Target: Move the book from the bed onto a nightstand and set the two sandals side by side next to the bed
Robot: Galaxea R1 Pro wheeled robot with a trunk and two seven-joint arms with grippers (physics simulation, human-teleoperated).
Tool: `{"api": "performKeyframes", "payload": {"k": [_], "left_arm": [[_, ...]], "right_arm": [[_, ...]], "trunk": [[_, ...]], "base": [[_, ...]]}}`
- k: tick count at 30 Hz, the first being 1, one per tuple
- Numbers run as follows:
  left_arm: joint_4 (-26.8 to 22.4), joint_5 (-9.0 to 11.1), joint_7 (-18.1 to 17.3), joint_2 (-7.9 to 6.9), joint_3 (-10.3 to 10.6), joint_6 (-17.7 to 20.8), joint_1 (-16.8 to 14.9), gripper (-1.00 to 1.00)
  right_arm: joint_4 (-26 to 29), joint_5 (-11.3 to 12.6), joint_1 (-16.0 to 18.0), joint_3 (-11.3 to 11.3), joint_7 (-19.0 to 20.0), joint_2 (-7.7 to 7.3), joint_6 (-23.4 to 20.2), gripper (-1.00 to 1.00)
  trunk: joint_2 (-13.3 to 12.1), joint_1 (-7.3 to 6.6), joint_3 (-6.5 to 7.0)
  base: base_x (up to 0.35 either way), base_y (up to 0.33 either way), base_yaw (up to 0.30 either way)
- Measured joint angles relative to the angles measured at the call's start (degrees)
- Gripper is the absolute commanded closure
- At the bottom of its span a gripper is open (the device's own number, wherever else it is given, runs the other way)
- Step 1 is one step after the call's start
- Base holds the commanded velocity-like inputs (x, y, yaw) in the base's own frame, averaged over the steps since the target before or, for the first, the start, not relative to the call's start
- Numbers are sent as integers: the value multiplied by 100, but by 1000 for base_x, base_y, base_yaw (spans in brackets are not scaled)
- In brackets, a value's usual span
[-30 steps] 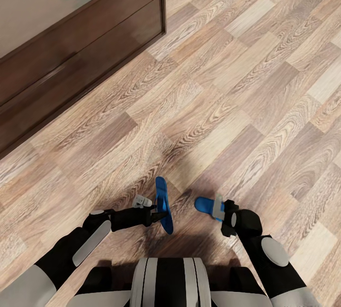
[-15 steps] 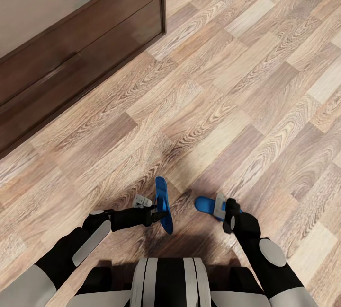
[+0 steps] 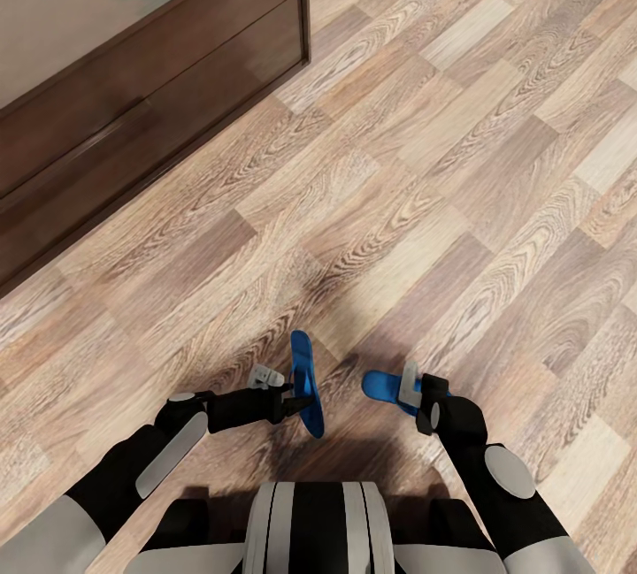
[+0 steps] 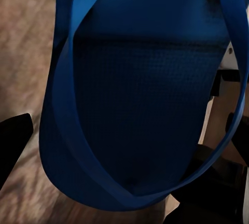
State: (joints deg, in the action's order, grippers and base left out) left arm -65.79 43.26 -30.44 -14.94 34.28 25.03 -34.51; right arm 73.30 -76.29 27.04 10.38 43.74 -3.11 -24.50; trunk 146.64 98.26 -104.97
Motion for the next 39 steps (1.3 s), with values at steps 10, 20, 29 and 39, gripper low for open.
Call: {"api": "performKeyframes", "payload": {"k": [10, 20, 29, 39], "left_arm": [[0, -4, 8, 3, 0, 0, 0, 100], [-1, 7, 4, 1, -8, 2, 0, 100], [0, 7, 0, 2, -8, 1, 0, 100], [-1, 7, 0, 4, -9, 1, 0, 100]], "right_arm": [[-10, -1, 0, 6, -1, 0, 2, 100], [-16, 4, 0, 9, -7, 0, -6, 100], [-16, 4, 0, 8, -7, 0, -6, 100], [-16, 4, 0, 9, -7, 0, -6, 100]], "trunk": [[0, 0, 0], [-6, -13, 110], [-19, -36, 310], [-32, -62, 531]], "base": [[0, 0, 0], [0, 0, 0], [0, 0, 0], [0, 0, 0]]}}
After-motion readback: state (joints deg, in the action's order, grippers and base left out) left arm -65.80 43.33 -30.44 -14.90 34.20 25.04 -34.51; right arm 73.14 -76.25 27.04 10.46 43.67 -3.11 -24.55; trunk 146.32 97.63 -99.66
